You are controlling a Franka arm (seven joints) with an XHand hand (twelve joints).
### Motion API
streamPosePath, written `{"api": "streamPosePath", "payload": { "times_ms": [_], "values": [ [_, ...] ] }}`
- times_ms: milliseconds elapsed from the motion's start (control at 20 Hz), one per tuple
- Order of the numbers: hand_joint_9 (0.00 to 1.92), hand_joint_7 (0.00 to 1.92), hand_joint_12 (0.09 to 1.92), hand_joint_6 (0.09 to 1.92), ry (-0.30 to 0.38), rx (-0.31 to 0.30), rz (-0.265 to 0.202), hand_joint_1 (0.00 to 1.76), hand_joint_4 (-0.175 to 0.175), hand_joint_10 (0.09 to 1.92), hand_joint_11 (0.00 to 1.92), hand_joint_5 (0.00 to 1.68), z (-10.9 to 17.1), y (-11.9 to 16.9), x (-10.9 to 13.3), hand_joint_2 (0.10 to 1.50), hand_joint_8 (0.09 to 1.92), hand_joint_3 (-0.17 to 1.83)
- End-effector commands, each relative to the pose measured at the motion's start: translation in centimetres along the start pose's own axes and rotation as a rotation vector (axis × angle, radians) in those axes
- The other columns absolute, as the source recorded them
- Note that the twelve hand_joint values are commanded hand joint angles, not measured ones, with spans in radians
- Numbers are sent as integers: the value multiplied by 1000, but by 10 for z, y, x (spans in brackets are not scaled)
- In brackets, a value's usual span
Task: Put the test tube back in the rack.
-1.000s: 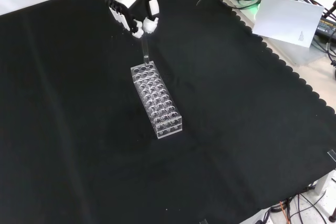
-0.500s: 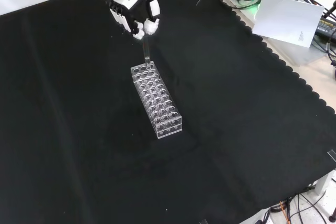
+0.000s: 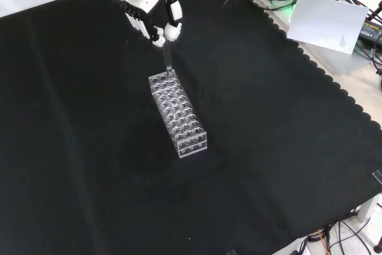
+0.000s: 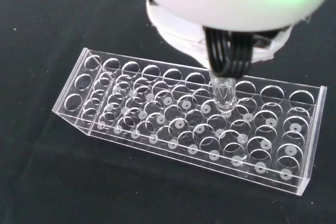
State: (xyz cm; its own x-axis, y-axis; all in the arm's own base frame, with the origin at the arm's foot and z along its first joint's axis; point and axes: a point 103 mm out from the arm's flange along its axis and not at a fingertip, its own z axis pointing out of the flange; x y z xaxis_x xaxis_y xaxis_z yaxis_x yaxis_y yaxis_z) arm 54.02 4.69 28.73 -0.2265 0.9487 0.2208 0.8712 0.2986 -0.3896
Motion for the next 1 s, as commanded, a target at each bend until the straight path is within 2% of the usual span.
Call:
{"api": "streamPosePath", "payload": {
  "times_ms": [50,300,650,750,850,1000],
  "values": [
    [1519,1498,1036,426,8,6,0,1451,-175,210,1353,1434,3,2,0,451,541,873],
    [1519,1498,1036,427,-17,31,2,1451,-175,210,1353,1434,8,5,0,451,542,873],
    [1519,1498,1036,428,-24,56,5,1451,-175,210,1352,1433,30,37,23,451,543,873],
    [1519,1498,1036,428,-2,42,-7,1451,-175,210,1352,1433,28,24,6,451,543,873],
    [1519,1498,1036,428,-26,59,-8,1451,-175,210,1352,1433,28,23,4,451,543,873],
    [1519,1498,1037,428,-3,45,28,1451,-175,210,1352,1433,27,24,2,451,543,873]
  ]
}}
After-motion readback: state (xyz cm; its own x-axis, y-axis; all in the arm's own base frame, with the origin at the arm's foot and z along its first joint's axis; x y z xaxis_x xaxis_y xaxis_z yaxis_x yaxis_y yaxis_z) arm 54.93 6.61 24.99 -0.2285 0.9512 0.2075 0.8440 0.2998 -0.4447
